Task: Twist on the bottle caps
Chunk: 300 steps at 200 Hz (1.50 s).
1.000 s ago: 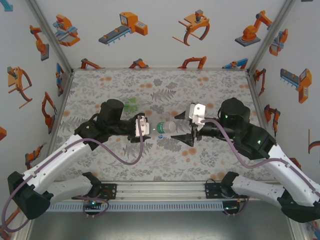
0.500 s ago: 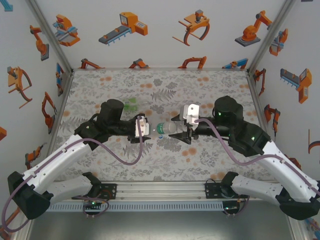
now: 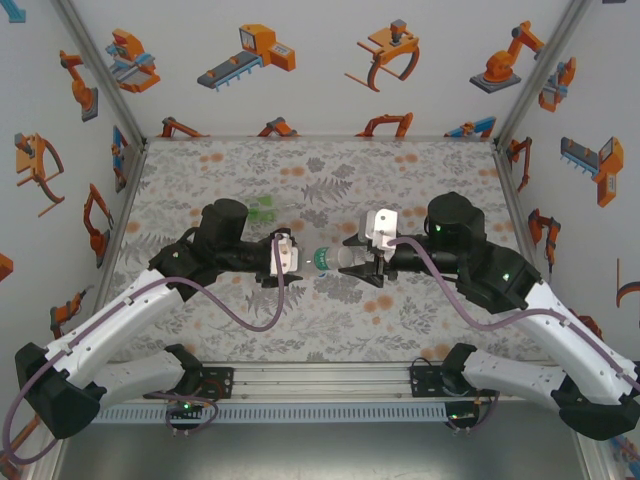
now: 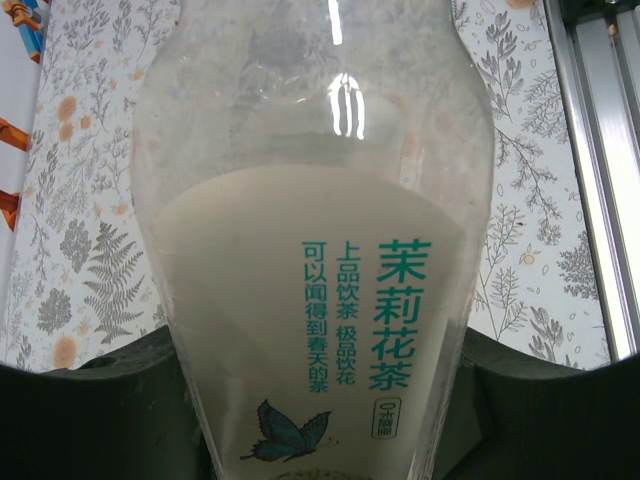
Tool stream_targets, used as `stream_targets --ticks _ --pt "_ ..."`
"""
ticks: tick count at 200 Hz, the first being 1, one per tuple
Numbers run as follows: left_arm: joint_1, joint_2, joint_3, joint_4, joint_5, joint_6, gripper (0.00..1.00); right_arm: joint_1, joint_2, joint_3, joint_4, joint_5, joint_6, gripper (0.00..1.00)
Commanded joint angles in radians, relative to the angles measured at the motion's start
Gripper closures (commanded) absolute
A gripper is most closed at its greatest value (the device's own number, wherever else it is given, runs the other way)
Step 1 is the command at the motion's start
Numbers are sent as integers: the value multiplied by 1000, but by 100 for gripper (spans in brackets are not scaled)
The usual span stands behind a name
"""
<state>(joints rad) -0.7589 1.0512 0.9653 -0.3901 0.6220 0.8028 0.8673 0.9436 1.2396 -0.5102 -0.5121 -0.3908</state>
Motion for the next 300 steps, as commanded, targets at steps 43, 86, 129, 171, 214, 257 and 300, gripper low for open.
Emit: stream_targets --ticks 43,86,129,171,214,257,300 --pt "-5 -26 30 -13 16 26 100 3 -6 7 19 7 20 67" --pt "-9 -21 32 -13 -36 22 100 3 -37 -84 164 92 184 88" --pt "-8 -12 31 -6 -45 16 100 3 -49 -162 320 233 500 100" --pt "-10 -11 30 3 -85 11 100 4 -33 -186 349 400 830 100" --pt "-10 -10 27 28 -165 -10 100 4 -28 -191 297 541 1140 100" --pt "-11 0 27 39 -202 -21 100 4 6 -204 258 567 1379 100" --pt "-10 3 27 38 -211 -19 100 3 7 -193 218 608 1406 100"
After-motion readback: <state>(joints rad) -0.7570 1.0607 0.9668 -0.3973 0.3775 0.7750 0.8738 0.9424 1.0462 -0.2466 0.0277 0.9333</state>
